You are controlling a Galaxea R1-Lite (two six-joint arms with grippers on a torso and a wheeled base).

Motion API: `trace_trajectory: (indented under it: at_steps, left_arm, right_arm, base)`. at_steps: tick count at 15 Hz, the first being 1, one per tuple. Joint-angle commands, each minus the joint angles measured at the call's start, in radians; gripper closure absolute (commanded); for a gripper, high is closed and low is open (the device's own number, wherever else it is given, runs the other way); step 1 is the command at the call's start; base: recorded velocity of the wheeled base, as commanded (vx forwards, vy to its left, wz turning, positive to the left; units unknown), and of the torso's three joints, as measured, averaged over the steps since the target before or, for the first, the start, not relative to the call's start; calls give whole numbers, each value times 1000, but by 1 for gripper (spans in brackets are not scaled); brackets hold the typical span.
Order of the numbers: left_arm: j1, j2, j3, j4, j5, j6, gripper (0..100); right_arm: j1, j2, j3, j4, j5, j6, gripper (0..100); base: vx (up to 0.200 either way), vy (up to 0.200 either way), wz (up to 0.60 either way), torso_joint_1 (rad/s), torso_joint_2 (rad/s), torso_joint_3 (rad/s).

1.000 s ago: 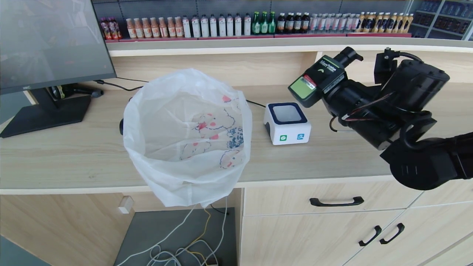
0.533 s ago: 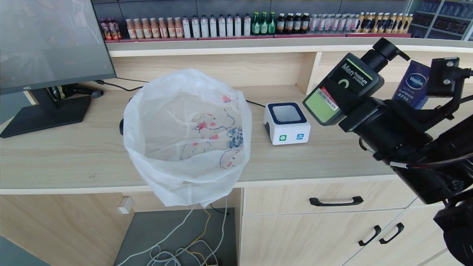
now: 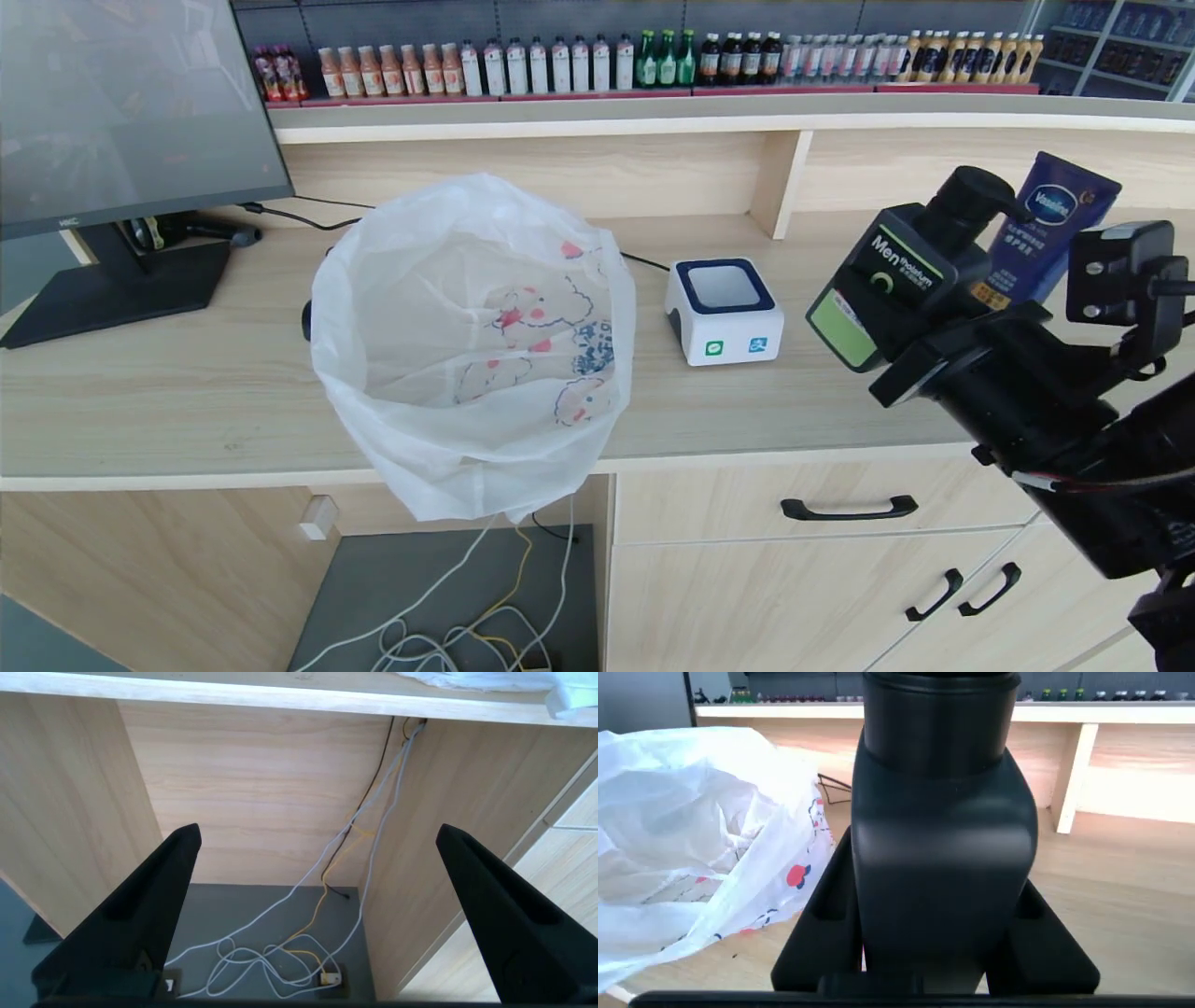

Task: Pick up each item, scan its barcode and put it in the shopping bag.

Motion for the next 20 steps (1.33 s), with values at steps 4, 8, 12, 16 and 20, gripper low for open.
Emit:
trace_trajectory:
  at_steps: [4,8,12,16,20]
  left_arm:
    - [1,0,0,0,0,-3,0]
    - [1,0,0,0,0,-7,0]
    - [1,0,0,0,0,-7,0]
    - [1,0,0,0,0,-10,0]
    - [-1,0,0,0,0,-2,0]
  right_arm:
    - [-58,-36,13,-1,-3,17,100]
    - [-61,-82,28,-1,-3,22,100]
    - [-60,-91,26,-1,-3,27,100]
    - [-60,-91,23,-1,-3,27,100]
    - [-60,-74,9,-1,-3,25,100]
  base:
    - [0,100,0,2,1,2]
    - [0,200,0,5,5,-1]
    - [0,200,0,-6,0,4]
    - [0,200,0,2,2,0]
    - [0,200,0,4,2,4]
